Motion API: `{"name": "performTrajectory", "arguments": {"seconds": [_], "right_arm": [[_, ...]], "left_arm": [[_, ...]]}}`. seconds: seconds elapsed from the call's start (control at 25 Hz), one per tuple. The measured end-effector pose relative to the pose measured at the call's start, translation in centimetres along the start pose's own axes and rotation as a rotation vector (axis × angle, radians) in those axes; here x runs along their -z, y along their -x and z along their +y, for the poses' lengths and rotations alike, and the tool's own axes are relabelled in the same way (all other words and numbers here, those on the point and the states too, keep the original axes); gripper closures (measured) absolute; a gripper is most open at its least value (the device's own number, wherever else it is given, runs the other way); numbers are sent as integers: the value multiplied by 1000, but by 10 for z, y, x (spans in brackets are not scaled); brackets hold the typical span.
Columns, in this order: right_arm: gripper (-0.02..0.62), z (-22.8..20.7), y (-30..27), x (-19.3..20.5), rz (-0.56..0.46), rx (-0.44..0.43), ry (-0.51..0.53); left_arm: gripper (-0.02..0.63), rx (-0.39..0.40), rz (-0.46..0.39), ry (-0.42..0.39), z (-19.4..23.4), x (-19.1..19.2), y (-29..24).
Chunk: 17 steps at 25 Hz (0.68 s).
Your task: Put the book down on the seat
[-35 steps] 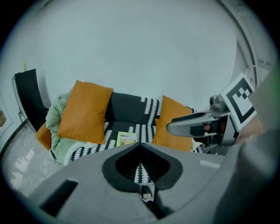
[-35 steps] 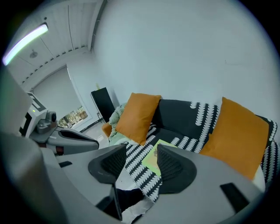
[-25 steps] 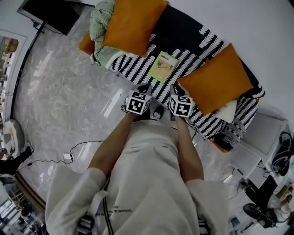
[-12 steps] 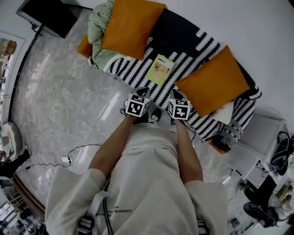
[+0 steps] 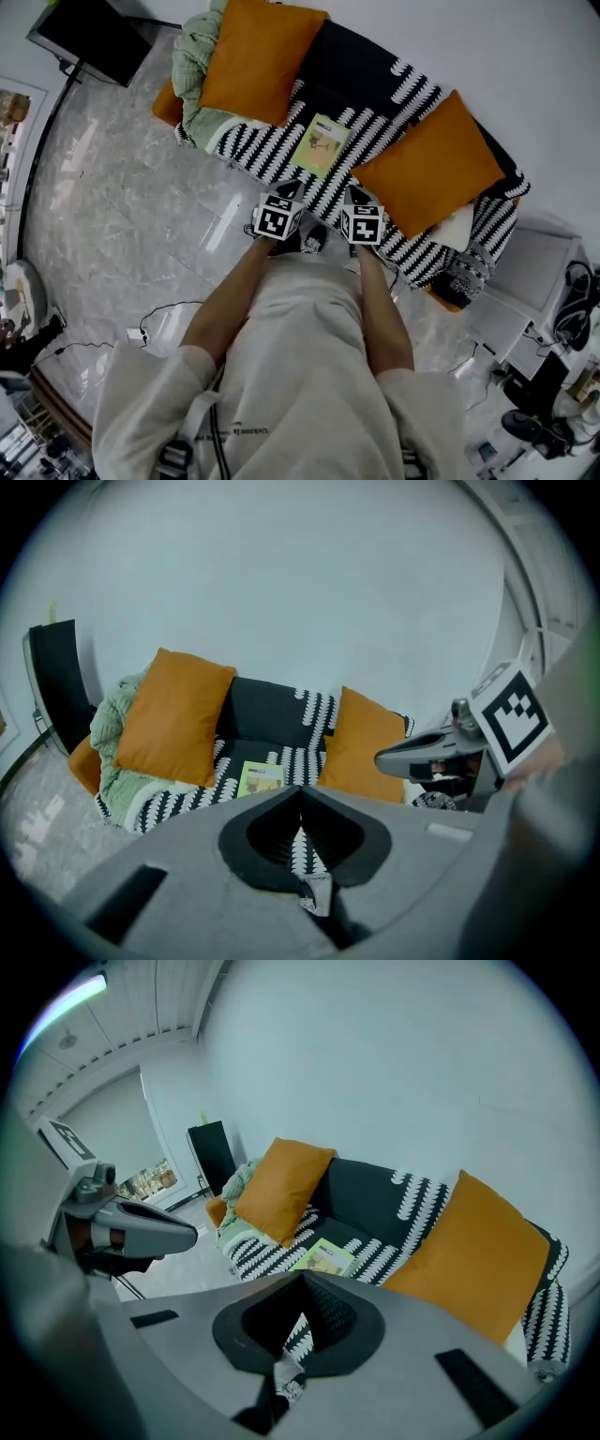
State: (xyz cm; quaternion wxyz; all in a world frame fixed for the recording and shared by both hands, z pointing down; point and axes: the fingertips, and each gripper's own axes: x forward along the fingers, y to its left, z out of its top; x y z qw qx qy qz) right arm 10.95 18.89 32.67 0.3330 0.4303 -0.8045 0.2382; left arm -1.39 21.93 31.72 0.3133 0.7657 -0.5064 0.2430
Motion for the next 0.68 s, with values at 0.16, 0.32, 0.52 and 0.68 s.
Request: {"name": "performTrajectory", "arguments": {"seconds": [0.16,0.32,0.52,0.68], "right_arm": [[591,-1,2,-1,1,-1,4],[591,0,0,-1,1,-5,17],[591,0,1,-3,-2,-2,15],[590,2,3,-4,-6,0,24]], "left_arm": [[597,-10,-8,17,3,-4,1],[597,-11,-8,19,4,-4,0],[597,-4,-6,3,1,-4,-1],[597,-3,-2,7,1,-4,0]]}}
